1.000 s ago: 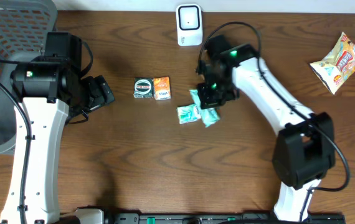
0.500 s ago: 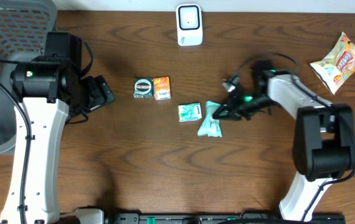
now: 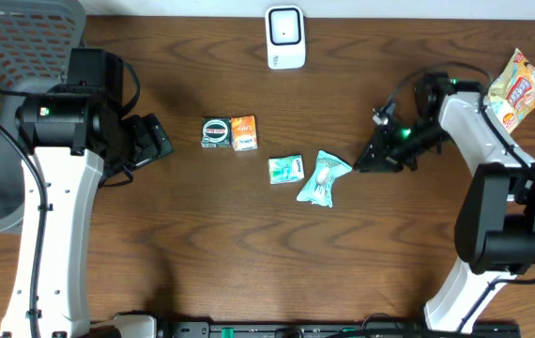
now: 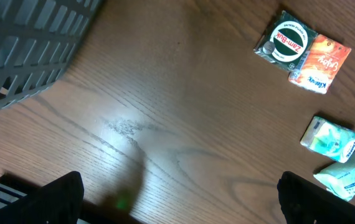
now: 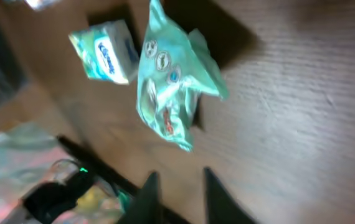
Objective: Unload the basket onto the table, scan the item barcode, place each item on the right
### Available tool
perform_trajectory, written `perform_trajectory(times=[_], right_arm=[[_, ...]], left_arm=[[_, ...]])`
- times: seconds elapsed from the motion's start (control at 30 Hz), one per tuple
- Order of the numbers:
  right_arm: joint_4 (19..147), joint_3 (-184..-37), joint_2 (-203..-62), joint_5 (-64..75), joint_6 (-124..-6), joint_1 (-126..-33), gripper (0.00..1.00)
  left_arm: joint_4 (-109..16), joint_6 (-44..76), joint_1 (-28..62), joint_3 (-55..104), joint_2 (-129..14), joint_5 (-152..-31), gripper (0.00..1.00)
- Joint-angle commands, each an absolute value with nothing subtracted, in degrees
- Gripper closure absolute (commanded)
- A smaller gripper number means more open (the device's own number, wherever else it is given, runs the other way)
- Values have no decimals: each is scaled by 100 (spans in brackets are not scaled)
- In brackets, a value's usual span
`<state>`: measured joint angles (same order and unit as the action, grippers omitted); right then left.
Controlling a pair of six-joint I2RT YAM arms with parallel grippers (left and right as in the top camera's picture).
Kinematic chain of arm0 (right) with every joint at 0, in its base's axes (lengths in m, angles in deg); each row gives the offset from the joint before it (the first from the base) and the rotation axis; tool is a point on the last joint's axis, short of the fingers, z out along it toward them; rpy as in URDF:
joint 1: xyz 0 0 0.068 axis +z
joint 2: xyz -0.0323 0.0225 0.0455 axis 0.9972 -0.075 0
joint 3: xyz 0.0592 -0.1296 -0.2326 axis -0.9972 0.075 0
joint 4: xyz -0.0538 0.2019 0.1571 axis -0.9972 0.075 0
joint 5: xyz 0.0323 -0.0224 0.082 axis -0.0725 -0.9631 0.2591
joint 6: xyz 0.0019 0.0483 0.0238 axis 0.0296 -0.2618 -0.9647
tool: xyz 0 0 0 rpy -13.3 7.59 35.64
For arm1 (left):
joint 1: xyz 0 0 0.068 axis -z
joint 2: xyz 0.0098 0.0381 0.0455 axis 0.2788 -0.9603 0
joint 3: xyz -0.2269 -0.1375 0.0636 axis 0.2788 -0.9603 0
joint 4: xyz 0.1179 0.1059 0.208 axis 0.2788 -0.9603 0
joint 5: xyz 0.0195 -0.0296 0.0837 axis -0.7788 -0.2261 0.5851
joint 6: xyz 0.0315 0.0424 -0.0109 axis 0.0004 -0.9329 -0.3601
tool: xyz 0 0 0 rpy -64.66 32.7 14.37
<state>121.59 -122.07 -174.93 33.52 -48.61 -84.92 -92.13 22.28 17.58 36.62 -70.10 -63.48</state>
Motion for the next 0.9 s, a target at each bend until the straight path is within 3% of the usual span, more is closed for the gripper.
perform_trajectory(times=[0.0, 0.2, 0.27, 0.3, 0.47, 0.67, 0.87], right_arm=[[12224, -12380, -17182, 2519, -4944, -7985, 62], [12050, -12367, -17182, 1107, -5827, -6993, 65], [11918, -12341, -17185, 561, -6079, -6615, 58], [11866, -12321, -17187, 322, -6201, -6457, 49], [11724, -12220, -17213, -1341, -7252, -5596, 32], [11062, -11930, -17217, -2209, -7952, -4809, 31], [10316, -11383, -17261, -2283, -8157, -4584, 34]], left_arm=[[-9250, 2281, 1754, 3669, -7040, -6313, 2], [-9250, 2281, 1756, 3669, -7040, -6313, 2], [-9250, 2281, 1754, 3669, -7040, -6313, 2], [-9250, 2281, 1754, 3669, -7040, -6313, 2], [-9250, 2281, 1756, 3669, -7040, -6313, 2], [-9250, 2281, 1754, 3669, -7040, -6313, 2], [-9250, 2281, 1756, 3669, -7040, -6313, 2]])
